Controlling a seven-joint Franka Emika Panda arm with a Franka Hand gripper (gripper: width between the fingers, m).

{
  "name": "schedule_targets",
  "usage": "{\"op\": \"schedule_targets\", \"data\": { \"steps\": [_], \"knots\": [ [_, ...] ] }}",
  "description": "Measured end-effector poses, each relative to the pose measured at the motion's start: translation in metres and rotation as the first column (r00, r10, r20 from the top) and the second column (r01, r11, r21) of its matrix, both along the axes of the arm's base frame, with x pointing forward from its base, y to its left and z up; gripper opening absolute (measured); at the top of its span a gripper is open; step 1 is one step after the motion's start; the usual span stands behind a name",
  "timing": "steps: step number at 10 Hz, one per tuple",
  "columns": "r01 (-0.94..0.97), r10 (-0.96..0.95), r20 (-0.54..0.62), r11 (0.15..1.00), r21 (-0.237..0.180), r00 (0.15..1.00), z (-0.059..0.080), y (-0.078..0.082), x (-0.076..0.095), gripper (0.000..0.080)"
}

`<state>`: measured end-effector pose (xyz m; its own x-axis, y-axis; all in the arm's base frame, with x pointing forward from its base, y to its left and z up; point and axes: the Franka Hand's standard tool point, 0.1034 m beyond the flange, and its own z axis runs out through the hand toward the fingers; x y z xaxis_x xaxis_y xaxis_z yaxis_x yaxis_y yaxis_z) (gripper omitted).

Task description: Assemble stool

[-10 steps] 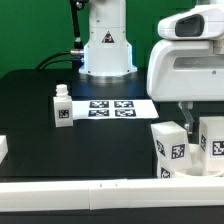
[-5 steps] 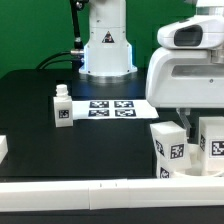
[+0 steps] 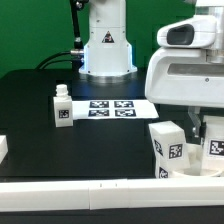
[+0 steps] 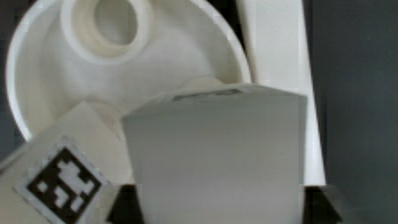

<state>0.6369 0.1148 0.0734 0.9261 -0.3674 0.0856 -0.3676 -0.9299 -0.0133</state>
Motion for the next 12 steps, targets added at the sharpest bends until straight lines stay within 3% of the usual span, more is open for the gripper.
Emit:
{"op": "schedule_targets", "data": {
  "steps": [1, 3, 8, 9, 11, 12],
  "knots": [
    [0.197, -0.197, 0.008, 0.980, 0.026, 0.980, -0.0003, -0.0004, 0.0004, 0.0335],
    [0.544, -0.546, -0.004, 0.833, 0.100, 0.838, -0.0010, -0.0041, 0.0009, 0.0335],
    [0.804, -0.806, -0.045, 0.582, 0.125, 0.590, -0.0006, -0.0057, 0.0003, 0.0337],
    [0.876, -0.878, -0.064, 0.462, 0.136, 0.473, 0.0004, -0.0080, 0.0011, 0.0337],
    [0.978, -0.993, -0.102, 0.044, 0.206, 0.066, -0.0016, -0.0052, -0.0012, 0.0337],
    [0.972, -0.993, -0.120, -0.043, 0.231, -0.015, -0.0018, -0.0061, -0.0016, 0.0337]
  ]
}}
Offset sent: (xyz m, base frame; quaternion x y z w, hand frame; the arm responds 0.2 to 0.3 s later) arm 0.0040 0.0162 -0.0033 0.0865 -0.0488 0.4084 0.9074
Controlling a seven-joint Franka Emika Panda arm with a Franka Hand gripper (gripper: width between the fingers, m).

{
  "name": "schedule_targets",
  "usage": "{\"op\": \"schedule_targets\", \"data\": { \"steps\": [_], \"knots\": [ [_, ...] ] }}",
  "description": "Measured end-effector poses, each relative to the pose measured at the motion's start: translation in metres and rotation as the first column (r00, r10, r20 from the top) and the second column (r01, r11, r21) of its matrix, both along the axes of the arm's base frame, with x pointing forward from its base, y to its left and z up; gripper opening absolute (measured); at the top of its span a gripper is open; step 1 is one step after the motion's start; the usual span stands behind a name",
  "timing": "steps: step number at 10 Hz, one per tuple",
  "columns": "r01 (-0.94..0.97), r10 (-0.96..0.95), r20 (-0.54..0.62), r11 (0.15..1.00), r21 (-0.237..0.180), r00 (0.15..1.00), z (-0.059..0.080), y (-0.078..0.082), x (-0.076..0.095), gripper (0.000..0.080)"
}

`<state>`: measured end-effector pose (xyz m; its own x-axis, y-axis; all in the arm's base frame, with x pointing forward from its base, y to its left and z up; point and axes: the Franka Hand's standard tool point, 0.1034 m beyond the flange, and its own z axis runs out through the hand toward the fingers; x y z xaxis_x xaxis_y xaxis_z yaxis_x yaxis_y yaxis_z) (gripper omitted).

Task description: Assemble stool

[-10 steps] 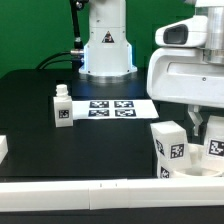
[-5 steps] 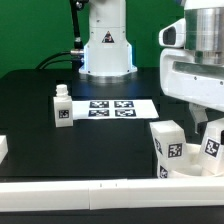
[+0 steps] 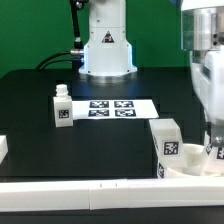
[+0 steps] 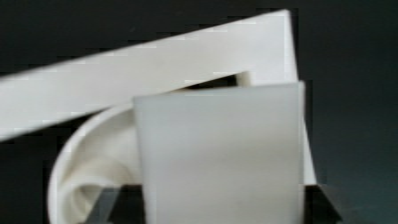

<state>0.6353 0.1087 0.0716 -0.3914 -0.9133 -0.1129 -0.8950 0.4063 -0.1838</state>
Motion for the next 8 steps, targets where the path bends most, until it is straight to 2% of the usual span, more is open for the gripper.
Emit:
{"op": "schedule_targets", "data": {
  "steps": [3, 5, 7, 8],
  "knots": [
    [0.077, -0.077, 0.000, 0.997, 0.028, 0.997, 0.0003, -0.0002, -0.0003, 0.0337],
    [0.217, -0.221, 0.039, 0.972, 0.089, 0.974, 0.0017, 0.0056, 0.0015, 0.0337],
    [0.276, -0.287, 0.087, 0.954, 0.120, 0.954, 0.0019, 0.0098, 0.0015, 0.0337],
    [0.270, -0.280, 0.085, 0.956, 0.117, 0.956, 0.0019, 0.0096, 0.0012, 0.0337]
  ]
}}
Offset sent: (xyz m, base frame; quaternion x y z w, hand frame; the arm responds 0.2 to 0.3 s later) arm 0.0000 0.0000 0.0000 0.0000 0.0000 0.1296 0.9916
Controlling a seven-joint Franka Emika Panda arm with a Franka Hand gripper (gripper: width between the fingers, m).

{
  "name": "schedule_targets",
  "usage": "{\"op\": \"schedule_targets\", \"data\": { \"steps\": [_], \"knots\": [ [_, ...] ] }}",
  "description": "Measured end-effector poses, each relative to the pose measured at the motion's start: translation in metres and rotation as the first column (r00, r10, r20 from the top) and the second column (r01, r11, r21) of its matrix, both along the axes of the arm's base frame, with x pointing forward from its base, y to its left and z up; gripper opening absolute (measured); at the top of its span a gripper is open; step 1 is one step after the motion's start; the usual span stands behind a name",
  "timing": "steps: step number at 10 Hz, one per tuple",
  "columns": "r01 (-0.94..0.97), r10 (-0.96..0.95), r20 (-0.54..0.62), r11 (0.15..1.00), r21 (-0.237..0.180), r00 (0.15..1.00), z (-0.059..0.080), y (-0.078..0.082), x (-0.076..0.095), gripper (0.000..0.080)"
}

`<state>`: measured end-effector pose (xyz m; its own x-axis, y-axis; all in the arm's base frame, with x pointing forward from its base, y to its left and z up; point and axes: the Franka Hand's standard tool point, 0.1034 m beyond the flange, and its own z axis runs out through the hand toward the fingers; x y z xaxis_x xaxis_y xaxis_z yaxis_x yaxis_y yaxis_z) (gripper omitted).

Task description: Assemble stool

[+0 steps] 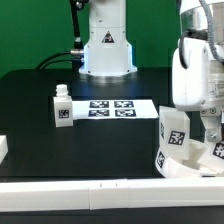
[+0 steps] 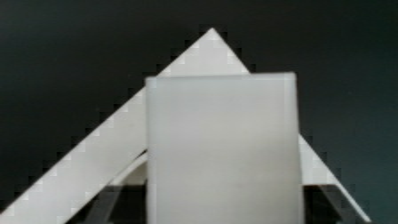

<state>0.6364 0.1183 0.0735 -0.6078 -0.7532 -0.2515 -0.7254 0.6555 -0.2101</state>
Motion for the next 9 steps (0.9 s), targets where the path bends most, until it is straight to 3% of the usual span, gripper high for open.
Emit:
{"op": "schedule_targets", "data": {
  "steps": [2, 3, 4, 6, 9],
  "knots": [
    [-0.037, 0.037, 0.001, 0.999, -0.014, 0.999, -0.001, 0.000, 0.000, 0.0342],
    [-0.050, 0.050, 0.001, 0.999, -0.019, 0.999, -0.001, 0.000, 0.000, 0.0534],
    [-0.099, 0.099, -0.008, 0.995, -0.025, 0.995, 0.000, 0.003, -0.002, 0.0614],
    [-0.289, 0.291, 0.019, 0.954, -0.078, 0.956, 0.018, 0.005, 0.002, 0.0641],
    [-0.627, 0.640, 0.012, 0.757, -0.185, 0.768, 0.036, 0.016, 0.003, 0.0649]
  ]
}}
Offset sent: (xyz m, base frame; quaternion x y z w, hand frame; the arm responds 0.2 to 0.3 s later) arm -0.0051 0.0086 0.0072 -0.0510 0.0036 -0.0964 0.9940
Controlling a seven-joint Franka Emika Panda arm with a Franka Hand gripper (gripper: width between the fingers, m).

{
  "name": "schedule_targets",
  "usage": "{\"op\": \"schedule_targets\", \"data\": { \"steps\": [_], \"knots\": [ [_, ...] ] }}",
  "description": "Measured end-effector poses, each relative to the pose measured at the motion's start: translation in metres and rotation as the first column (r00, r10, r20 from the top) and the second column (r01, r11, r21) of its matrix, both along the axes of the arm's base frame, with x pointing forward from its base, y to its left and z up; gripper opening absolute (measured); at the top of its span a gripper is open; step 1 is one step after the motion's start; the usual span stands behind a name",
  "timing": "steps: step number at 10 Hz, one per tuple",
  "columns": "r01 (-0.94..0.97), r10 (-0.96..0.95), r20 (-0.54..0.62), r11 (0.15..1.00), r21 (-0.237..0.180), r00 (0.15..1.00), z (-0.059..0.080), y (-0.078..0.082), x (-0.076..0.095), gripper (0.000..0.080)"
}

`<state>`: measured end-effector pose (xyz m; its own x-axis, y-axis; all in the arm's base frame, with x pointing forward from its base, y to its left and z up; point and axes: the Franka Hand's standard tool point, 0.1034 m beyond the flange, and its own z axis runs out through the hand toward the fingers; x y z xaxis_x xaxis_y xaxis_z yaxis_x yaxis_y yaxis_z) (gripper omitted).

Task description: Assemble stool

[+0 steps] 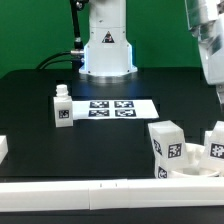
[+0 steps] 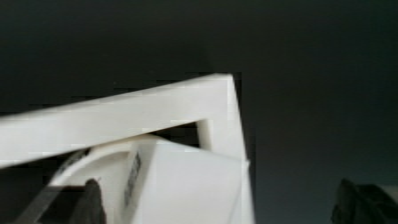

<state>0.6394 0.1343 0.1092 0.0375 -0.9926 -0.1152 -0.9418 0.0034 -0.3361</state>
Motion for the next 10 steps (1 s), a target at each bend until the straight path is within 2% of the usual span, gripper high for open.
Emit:
{"op": "schedule_targets", "data": {
  "steps": [2, 4, 5, 6, 7, 8, 10],
  "knots": [
    [-0.090, 0.090, 0.009, 0.995, -0.041, 0.996, -0.001, -0.002, 0.001, 0.0649],
    [-0.278, 0.281, 0.004, 0.953, -0.122, 0.960, 0.000, -0.003, 0.001, 0.0649],
    [-0.494, 0.497, -0.033, 0.848, -0.190, 0.867, 0.002, -0.002, 0.002, 0.0649],
    [-0.637, 0.643, -0.057, 0.737, -0.227, 0.764, 0.002, -0.003, 0.002, 0.0649],
    [-0.714, 0.717, -0.086, 0.663, -0.224, 0.692, -0.004, 0.006, -0.003, 0.0649],
    [-0.727, 0.734, -0.078, 0.642, -0.242, 0.674, -0.005, 0.009, -0.002, 0.0649],
    [-0.808, 0.820, -0.114, 0.514, -0.287, 0.561, -0.005, 0.003, -0.001, 0.0649]
  ]
}}
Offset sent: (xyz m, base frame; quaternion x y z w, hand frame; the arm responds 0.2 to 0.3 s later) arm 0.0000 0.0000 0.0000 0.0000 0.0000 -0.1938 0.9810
